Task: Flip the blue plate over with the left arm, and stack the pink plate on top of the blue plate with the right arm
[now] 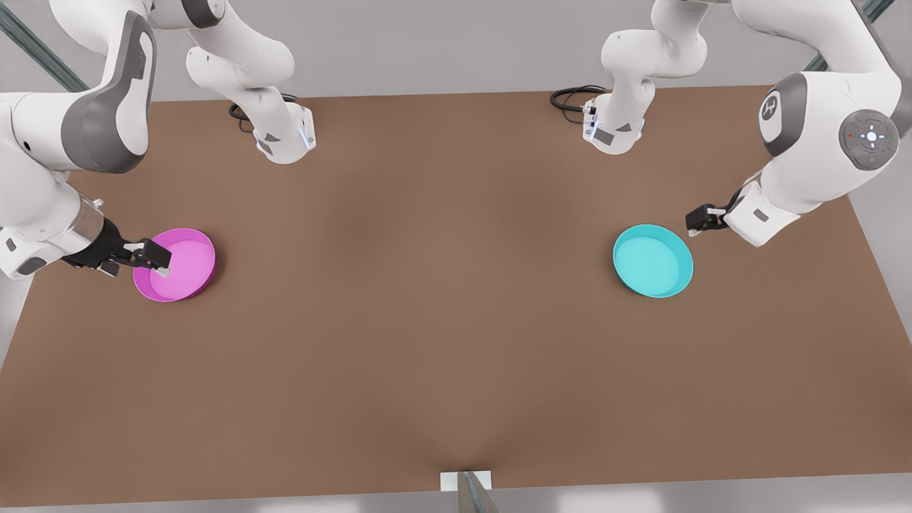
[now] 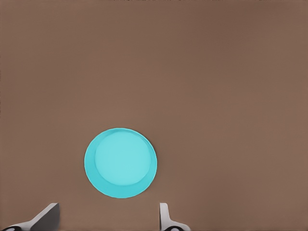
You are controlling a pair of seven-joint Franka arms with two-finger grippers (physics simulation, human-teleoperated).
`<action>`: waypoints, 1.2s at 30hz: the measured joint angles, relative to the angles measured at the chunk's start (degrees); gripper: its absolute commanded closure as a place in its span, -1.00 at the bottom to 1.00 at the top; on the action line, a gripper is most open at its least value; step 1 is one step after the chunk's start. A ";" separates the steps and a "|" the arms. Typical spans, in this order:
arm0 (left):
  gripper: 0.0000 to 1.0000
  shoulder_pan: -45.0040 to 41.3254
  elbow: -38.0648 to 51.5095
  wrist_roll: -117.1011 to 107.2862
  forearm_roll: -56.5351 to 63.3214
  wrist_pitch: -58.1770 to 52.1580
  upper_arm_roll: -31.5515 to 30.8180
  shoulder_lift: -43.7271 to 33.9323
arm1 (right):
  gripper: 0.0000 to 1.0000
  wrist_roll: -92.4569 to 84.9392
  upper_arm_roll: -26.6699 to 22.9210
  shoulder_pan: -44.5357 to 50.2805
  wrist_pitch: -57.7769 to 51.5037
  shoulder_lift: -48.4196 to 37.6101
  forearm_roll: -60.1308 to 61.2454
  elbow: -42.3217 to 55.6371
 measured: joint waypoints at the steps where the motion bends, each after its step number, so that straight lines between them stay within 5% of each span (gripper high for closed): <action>1: -1.00 0.10 0.08 -0.07 0.02 0.00 0.01 0.04 | -1.00 0.00 0.00 0.01 0.00 0.00 0.00 0.00; 8: -0.99 0.05 -2.43 1.65 -1.71 1.90 5.42 1.49 | -1.00 0.34 0.18 -0.08 0.35 -1.97 0.09 -1.98; 13: -1.00 0.79 -15.56 11.37 -9.55 10.72 15.45 1.66 | -1.00 -0.12 1.28 -3.33 1.99 -9.65 0.21 -10.20; 21: -0.95 -0.87 -33.39 22.15 -23.88 26.48 17.19 4.30 | -1.00 -3.69 4.13 -8.06 0.57 -9.02 0.94 -12.18; 35: -0.93 -0.90 -37.35 26.78 -35.37 26.89 32.44 16.38 | -1.00 -3.39 5.19 -7.43 -1.15 -8.91 1.02 -15.04; 36: -0.71 -1.00 -37.76 26.89 -36.54 26.82 32.36 16.84 | -1.00 -3.59 5.19 -6.99 -1.06 -8.88 0.97 -15.28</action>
